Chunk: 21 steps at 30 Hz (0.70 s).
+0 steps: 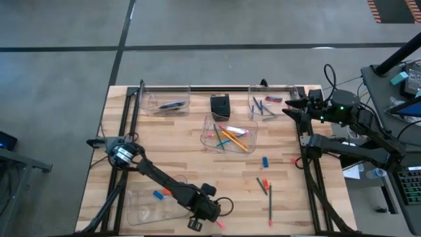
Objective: Sort crayons/erasers/pens/pencils in bins
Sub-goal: Put the pink pencil into the middle transparent bin
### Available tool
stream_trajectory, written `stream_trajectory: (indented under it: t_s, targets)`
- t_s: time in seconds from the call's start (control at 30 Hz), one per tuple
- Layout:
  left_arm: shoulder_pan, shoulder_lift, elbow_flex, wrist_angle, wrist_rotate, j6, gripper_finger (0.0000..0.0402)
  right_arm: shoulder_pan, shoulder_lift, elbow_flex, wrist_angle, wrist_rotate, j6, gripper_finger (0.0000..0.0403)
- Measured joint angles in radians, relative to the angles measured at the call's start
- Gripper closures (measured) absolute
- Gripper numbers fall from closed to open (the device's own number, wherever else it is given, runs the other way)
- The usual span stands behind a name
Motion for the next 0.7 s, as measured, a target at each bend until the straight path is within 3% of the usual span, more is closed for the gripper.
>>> stream_trajectory:
  t_s: [0.2,0.5,0.7]
  targets:
    - [0.006,0.000,-0.003,0.007,-0.002,0.040,0.0391,0.000,0.001,0.000,0.000,-0.001,0.009,0.0179]
    - [0.025,-0.034,0.006,-0.001,-0.022,0.070,0.0399,0.000,0.002,-0.001,0.000,-0.001,0.036,0.0179]
    - [0.056,-0.103,-0.003,-0.052,-0.163,0.080,0.0400,0.000,0.002,-0.001,0.000,0.001,0.035,0.0179]
